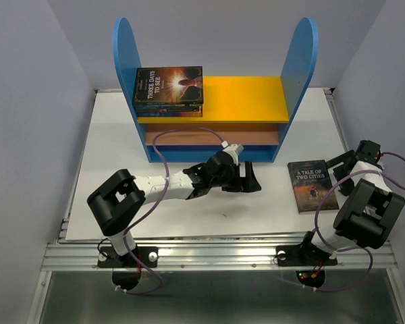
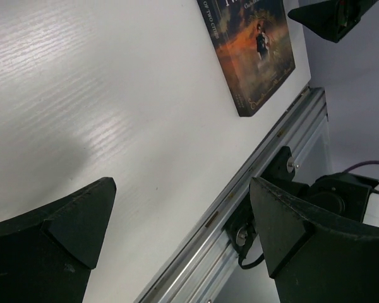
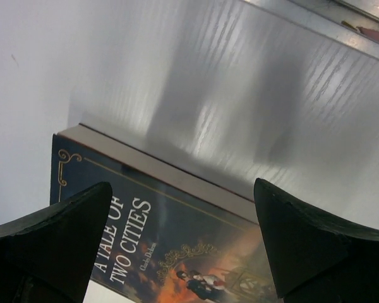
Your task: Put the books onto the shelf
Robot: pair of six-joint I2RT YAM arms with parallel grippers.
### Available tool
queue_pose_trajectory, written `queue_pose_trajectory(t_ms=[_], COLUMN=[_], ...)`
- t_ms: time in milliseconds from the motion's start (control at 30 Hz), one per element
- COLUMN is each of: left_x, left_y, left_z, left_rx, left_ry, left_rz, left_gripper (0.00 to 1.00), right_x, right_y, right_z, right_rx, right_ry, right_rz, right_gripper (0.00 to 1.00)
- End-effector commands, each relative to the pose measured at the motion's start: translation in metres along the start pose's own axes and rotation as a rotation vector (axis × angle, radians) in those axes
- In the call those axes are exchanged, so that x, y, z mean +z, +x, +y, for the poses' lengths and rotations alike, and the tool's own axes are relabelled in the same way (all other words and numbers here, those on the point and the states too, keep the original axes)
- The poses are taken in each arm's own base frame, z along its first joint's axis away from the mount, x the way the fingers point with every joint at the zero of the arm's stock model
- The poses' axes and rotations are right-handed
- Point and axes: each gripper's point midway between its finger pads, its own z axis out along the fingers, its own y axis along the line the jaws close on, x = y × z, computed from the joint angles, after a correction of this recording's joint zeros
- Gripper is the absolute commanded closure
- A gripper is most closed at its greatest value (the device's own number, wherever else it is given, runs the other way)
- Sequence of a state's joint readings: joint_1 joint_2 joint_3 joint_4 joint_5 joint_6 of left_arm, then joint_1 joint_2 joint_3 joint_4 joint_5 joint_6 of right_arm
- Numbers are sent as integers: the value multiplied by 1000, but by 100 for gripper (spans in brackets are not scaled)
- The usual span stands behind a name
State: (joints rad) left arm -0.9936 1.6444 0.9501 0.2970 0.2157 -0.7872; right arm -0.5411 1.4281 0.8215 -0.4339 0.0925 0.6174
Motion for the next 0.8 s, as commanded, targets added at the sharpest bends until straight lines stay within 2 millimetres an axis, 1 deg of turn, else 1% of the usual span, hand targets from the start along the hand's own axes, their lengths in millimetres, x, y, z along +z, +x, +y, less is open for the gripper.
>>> queue_pose_trajectory(t_ms=[0,33,67,100,133,167,200,233,267,300,333,367,400,433,467,533,567,600,633,667,700,733,767], left_x=[13,17,24,27,33,36,38,44,47,49,52,58,60,63,68,71,75,76,78,81,83,88,91], left_y=[-27,-26,-26,-27,-24,-28,-30,-28,-29,-34,-34,-32,-35,-36,-35,-35,-32,-33,-33,-33,-33,-29,-28], left_z=[-27,-27,-26,-27,-23,-28,-30,-26,-27,-32,-33,-30,-34,-34,-33,-31,-27,-26,-24,-18,-18,-11,-9], left_rx=[-17,-24,-29,-31,-43,-44,-46,-54,-57,-60,-59,-61,-65,-67,-74,-82,-84,-92,-89,-96,-92,-91,-93], left_ry=[66,66,65,66,57,68,71,61,62,74,78,73,81,82,79,72,63,54,47,28,27,7,6], left_rz=[-71,-69,-63,-60,-49,-55,-56,-51,-50,-57,-52,-41,-45,-45,-39,-38,-34,-38,-42,-45,-46,-37,-34], left_gripper=[1,1,1,1,1,1,1,1,1,1,1,1,1,1,1,2,2,2,2,3,4,5,5], right_x=[3,4,7,8,9,9,7,6,3,-5,-5,-7,-11,-18,-21,-27,-33,-33,-36,-37,-38,-40,-41], right_y=[-20,-15,-3,-5,5,11,15,30,38,42,54,59,63,63,67,68,72,77,82,85,87,92,94], right_z=[15,19,22,23,24,23,25,27,28,33,28,25,26,29,26,26,28,26,29,27,26,27,26], right_rx=[20,17,13,13,14,18,16,17,27,24,17,17,6,-5,2,3,-11,-10,-21,-24,-26,-38,-40], right_ry=[-97,-125,-159,-163,-182,-188,-210,-257,-279,-327,-327,-320,-327,-346,-340,-352,-372,-374,-386,-384,-385,-392,-399], right_rz=[-28,-4,37,32,64,82,94,133,153,159,175,183,184,165,174,171,177,190,204,212,218,231,237], right_gripper=[0,0,0,0,0,0,0,0,0,1,1,2,2,2,2,2,2,2,2,2,2,2,2])
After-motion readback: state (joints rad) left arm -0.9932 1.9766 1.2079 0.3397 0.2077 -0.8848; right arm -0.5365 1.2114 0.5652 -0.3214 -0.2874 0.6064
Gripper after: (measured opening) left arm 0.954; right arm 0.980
